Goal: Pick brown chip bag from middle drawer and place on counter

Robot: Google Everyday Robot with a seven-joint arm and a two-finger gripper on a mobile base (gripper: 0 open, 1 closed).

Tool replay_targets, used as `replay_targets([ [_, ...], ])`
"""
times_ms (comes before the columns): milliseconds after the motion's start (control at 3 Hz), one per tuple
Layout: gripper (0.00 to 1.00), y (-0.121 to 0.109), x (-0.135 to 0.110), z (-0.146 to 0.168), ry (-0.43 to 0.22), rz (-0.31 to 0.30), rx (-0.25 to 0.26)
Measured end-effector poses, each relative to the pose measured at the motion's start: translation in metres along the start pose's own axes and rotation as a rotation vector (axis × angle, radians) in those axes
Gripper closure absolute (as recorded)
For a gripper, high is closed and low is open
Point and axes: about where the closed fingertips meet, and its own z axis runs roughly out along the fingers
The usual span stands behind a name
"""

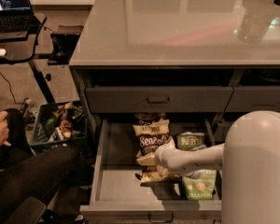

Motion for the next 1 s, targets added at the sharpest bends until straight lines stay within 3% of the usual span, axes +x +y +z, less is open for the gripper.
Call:
replay_targets([
  [1000,0.66,0.0001,0.0,0.0,0.0,0.0,0.0],
])
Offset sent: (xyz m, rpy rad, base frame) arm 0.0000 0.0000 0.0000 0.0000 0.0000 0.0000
